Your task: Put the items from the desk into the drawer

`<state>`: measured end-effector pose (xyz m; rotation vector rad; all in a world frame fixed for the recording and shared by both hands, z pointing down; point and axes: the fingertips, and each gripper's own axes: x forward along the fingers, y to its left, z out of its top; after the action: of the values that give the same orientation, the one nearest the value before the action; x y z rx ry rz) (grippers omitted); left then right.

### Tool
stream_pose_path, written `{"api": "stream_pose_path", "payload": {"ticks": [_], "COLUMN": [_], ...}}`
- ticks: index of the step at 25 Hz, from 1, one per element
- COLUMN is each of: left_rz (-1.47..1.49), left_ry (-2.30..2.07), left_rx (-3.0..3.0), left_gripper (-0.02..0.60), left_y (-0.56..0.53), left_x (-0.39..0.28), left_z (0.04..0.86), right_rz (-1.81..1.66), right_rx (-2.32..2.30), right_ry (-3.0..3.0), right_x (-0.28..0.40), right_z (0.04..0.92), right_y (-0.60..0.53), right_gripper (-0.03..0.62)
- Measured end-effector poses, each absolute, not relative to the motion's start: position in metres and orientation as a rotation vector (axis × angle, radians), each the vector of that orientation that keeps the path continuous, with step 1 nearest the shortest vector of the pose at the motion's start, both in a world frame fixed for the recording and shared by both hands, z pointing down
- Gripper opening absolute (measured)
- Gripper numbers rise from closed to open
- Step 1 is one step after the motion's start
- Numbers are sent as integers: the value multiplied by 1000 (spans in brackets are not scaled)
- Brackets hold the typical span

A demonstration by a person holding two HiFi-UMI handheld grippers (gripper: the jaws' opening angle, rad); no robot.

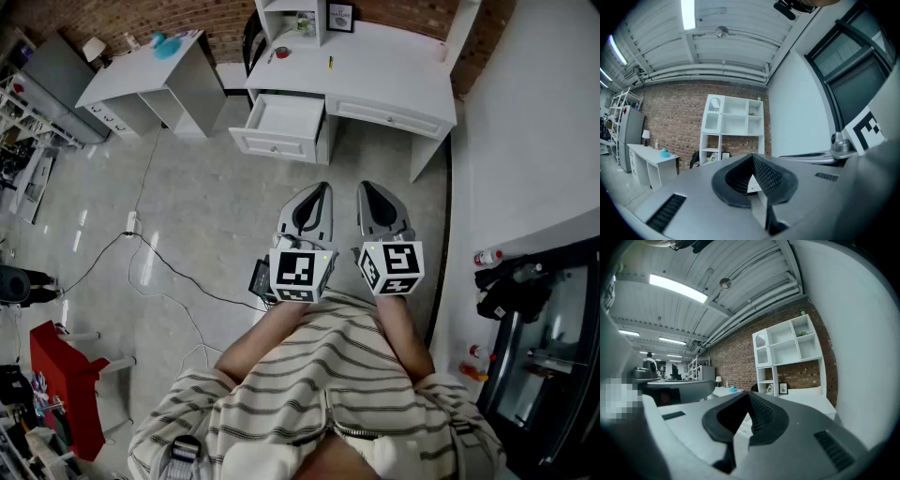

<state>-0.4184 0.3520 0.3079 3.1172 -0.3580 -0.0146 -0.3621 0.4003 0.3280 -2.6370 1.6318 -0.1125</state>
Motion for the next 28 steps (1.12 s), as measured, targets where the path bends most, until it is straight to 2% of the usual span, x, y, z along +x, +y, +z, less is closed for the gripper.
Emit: {"api": "stream_pose_path", "payload": {"ticks": [28], "left_rz": [63], "left_ry": [-434], "left_rx": [3115], "left_gripper": [6], "left_y": [408], "left_x": [-382], "left_z": [332], "right_rz": [-178], "right_rx": [-2517], "right_ry": [1693], "right_x": [-328], "right_z": [349], "right_y": [456], "right_gripper": [11]}}
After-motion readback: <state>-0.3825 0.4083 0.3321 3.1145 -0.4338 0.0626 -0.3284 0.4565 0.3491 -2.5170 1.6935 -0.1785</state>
